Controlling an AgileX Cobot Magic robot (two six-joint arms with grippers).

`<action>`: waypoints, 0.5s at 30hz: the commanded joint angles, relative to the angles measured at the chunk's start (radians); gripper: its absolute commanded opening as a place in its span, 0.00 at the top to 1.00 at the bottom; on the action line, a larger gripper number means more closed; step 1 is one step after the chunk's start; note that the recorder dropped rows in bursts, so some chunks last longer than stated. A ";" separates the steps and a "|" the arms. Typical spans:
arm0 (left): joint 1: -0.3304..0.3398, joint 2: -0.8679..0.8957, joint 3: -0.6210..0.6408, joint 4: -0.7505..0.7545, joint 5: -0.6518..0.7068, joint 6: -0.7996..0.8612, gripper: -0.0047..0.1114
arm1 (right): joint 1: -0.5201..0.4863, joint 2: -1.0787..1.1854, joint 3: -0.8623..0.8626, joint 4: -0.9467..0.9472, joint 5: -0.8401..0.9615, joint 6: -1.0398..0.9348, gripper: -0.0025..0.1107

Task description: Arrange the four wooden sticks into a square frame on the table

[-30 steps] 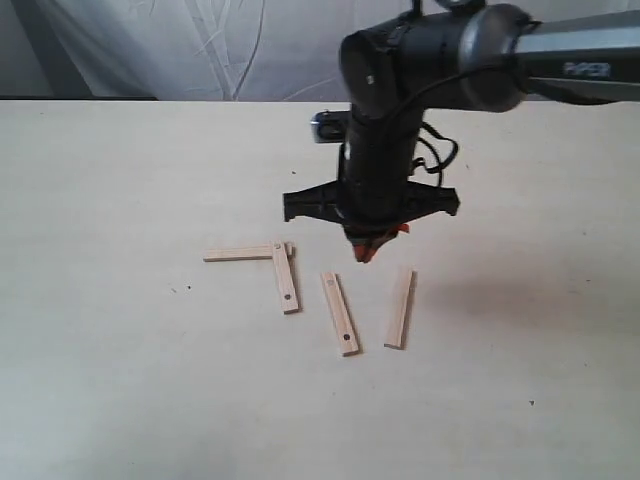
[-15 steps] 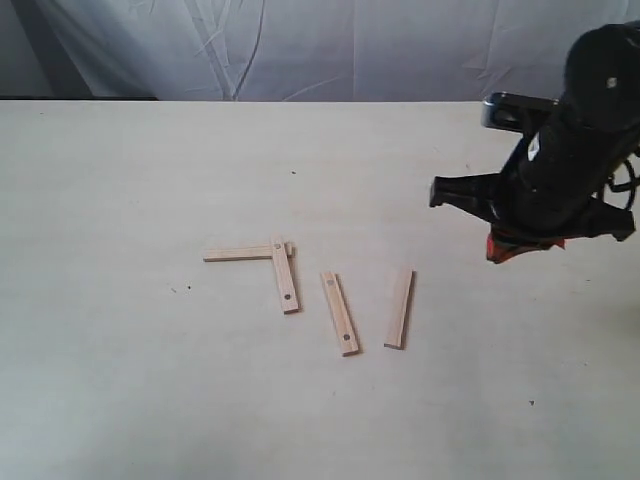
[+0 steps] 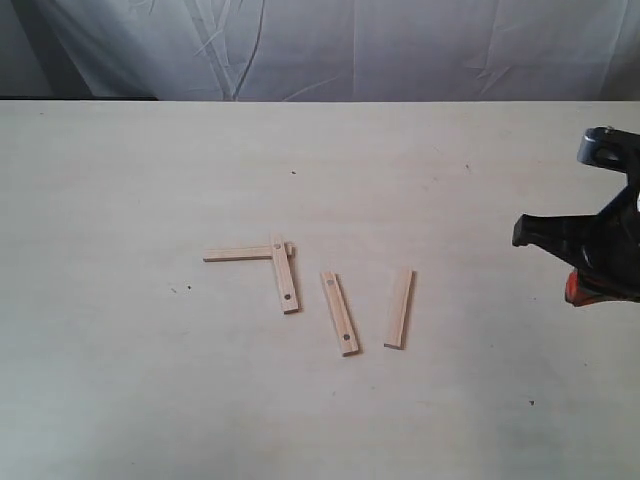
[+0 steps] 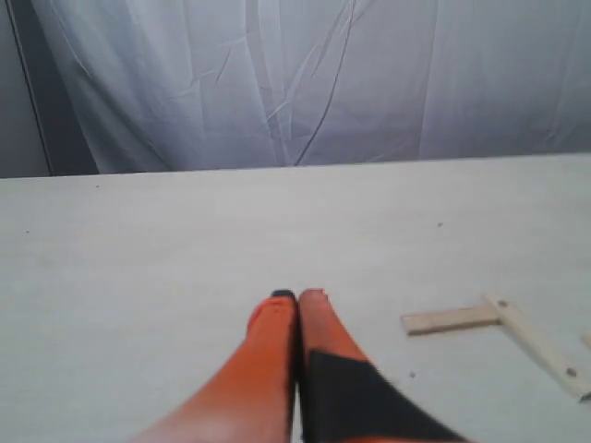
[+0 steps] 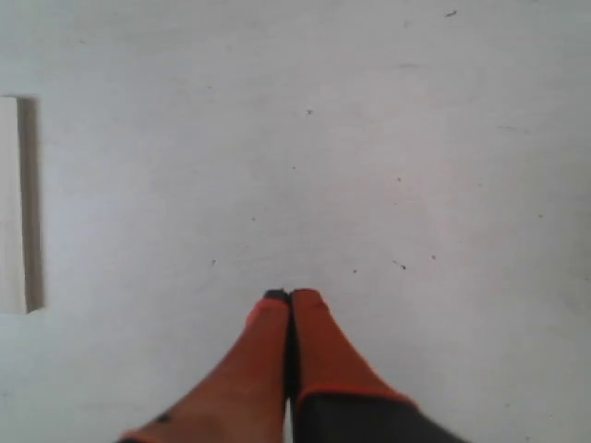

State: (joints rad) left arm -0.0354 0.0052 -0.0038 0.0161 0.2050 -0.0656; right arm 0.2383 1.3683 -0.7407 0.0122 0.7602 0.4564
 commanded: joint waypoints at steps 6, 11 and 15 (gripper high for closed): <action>0.003 -0.005 0.004 -0.217 -0.277 -0.005 0.96 | -0.006 -0.074 0.010 -0.037 -0.054 -0.044 0.98; 0.003 -0.005 0.004 -0.224 -0.378 -0.007 0.96 | -0.006 -0.076 0.010 -0.047 -0.073 -0.044 0.98; 0.003 -0.005 0.004 -0.229 -0.469 -0.116 0.96 | -0.006 -0.076 0.010 -0.054 -0.093 -0.044 0.98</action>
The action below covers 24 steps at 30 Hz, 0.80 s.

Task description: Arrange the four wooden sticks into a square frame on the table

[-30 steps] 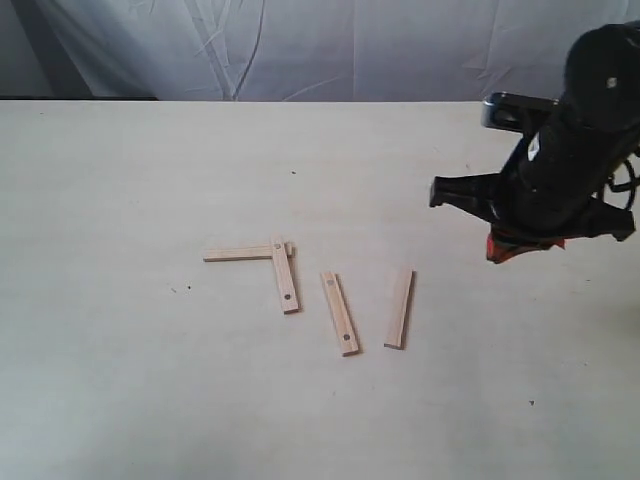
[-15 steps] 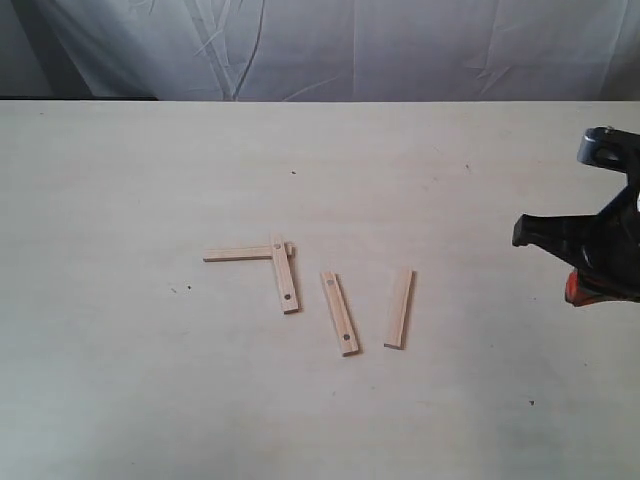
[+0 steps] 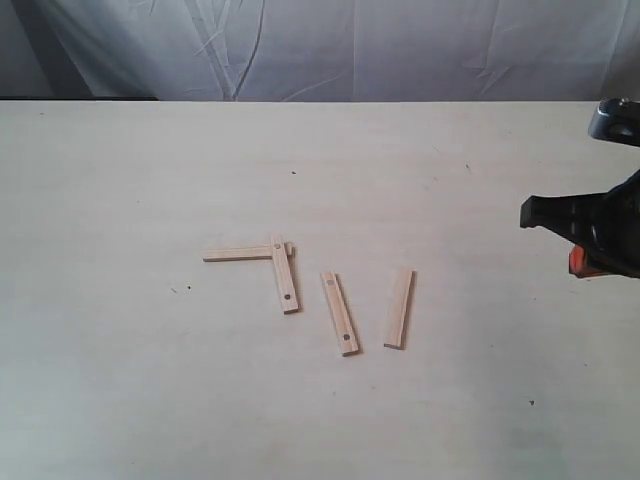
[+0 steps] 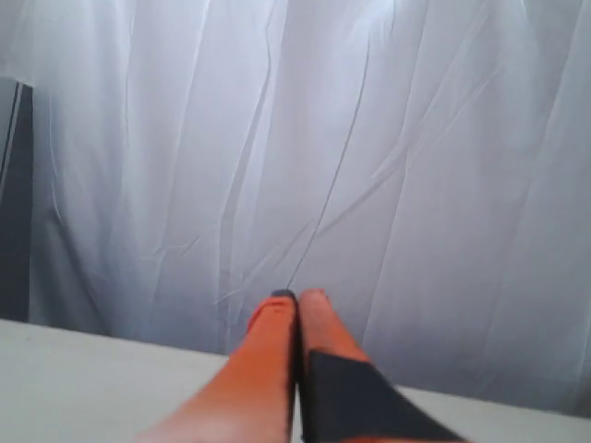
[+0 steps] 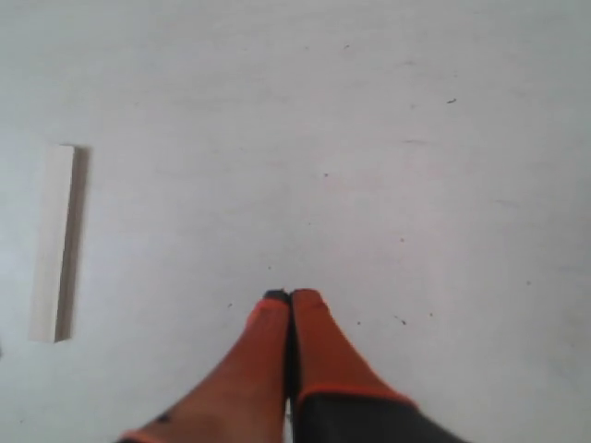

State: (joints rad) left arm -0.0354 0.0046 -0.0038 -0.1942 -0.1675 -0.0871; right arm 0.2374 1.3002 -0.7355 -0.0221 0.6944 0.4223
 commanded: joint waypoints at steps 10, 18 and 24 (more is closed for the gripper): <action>0.003 0.226 -0.402 0.145 0.490 -0.190 0.96 | -0.005 -0.008 0.005 -0.015 -0.112 -0.010 0.98; 0.003 0.776 -0.728 0.021 0.895 0.164 0.96 | -0.017 -0.008 -0.028 -0.040 -0.043 -0.010 0.98; -0.119 1.128 -0.827 -0.128 0.930 0.261 0.96 | -0.118 -0.017 -0.046 -0.039 0.002 -0.010 0.98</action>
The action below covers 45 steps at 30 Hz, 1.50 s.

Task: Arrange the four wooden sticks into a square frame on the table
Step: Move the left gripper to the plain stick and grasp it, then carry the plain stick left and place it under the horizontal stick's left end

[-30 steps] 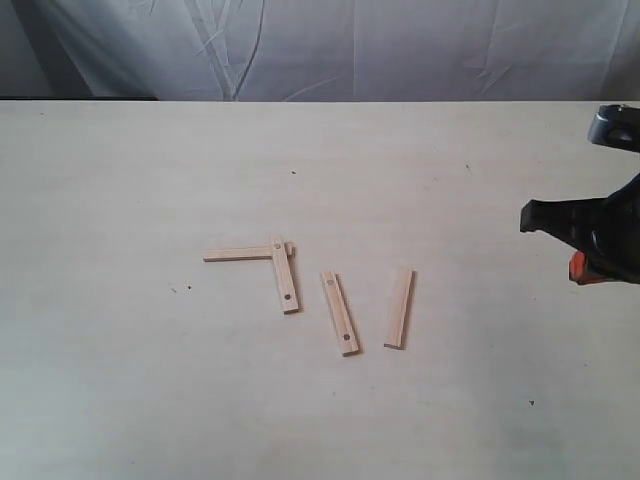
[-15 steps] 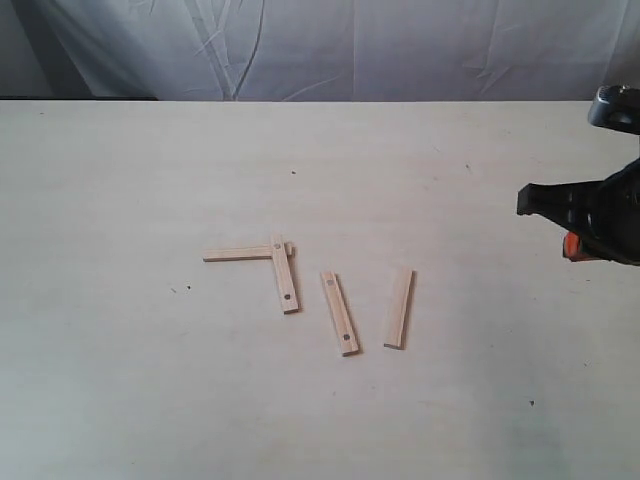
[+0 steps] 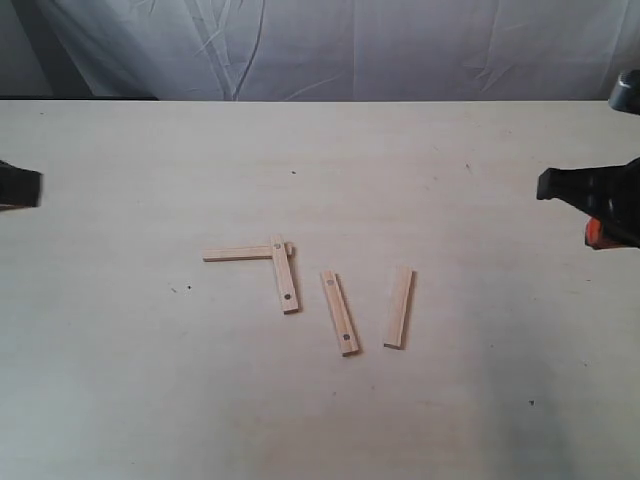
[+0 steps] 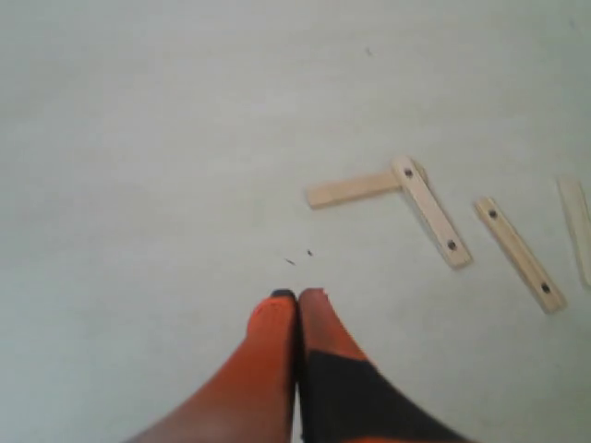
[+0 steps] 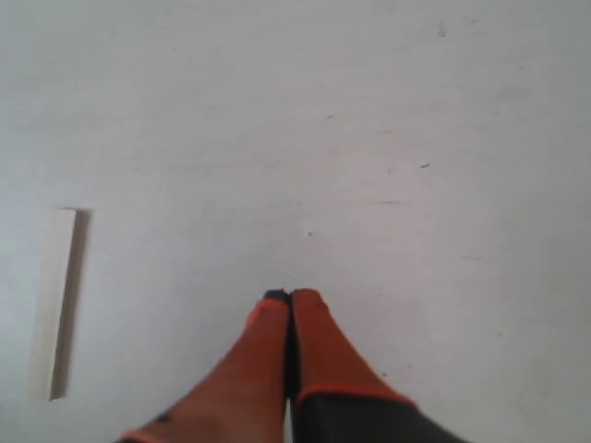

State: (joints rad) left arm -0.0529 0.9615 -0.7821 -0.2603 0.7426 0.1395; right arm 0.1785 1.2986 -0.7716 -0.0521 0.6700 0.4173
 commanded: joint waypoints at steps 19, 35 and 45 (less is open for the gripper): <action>-0.725 1.078 -0.760 0.231 0.050 -0.454 0.96 | -0.079 -0.034 -0.009 0.012 -0.032 -0.005 0.98; -0.736 1.233 -0.856 0.299 -0.002 -0.533 0.67 | -0.079 -0.034 -0.009 0.035 -0.045 -0.005 0.98; -0.736 1.295 -0.856 0.280 -0.026 -0.593 0.67 | -0.079 -0.034 -0.009 0.040 -0.056 -0.005 0.98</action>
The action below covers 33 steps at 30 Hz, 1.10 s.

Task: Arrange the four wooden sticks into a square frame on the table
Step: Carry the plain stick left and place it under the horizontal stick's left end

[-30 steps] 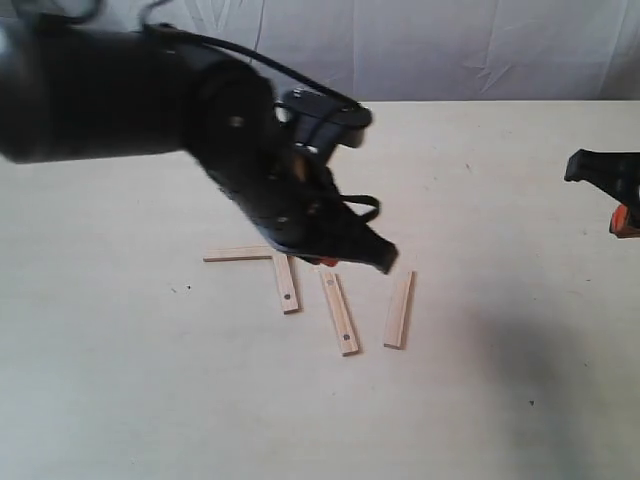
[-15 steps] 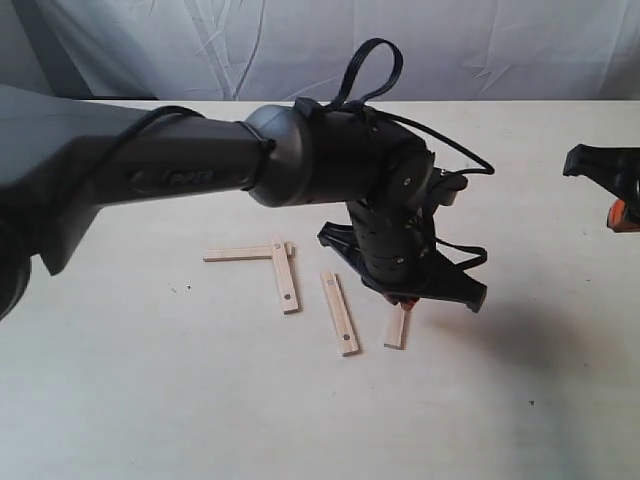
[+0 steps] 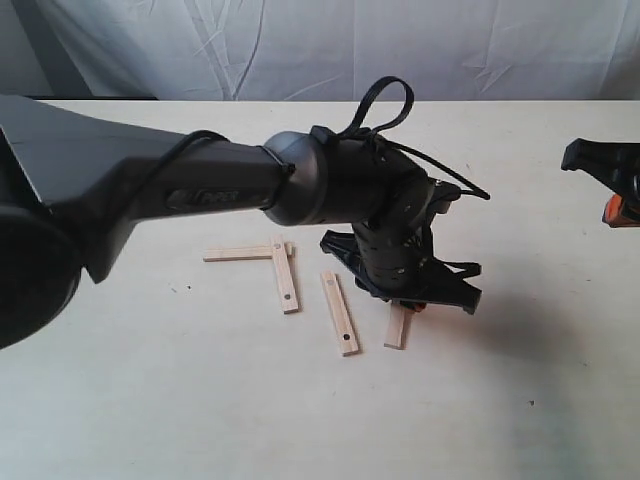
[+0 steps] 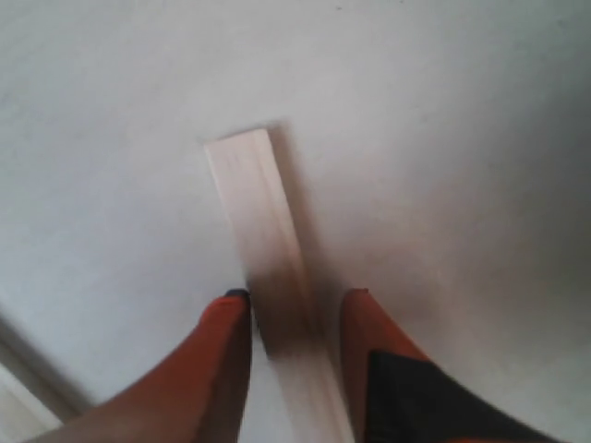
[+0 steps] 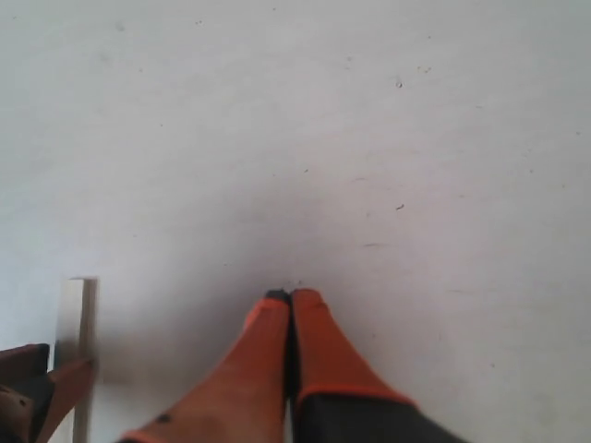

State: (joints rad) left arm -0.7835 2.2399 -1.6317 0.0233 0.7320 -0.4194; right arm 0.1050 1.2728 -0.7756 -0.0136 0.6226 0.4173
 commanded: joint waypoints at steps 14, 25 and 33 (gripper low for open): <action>0.003 -0.001 -0.012 0.027 -0.011 -0.031 0.96 | -0.005 -0.008 -0.005 0.014 -0.024 -0.005 0.98; 0.188 -0.245 0.024 0.166 0.163 -0.122 0.96 | -0.005 -0.008 -0.005 0.023 -0.027 -0.005 0.98; 0.252 -0.361 0.291 0.266 0.081 -0.293 0.96 | -0.005 -0.008 -0.005 0.023 -0.012 -0.005 0.98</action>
State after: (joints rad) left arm -0.5542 1.9030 -1.4277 0.2864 0.8592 -0.6406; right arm 0.1050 1.2728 -0.7756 0.0103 0.6079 0.4173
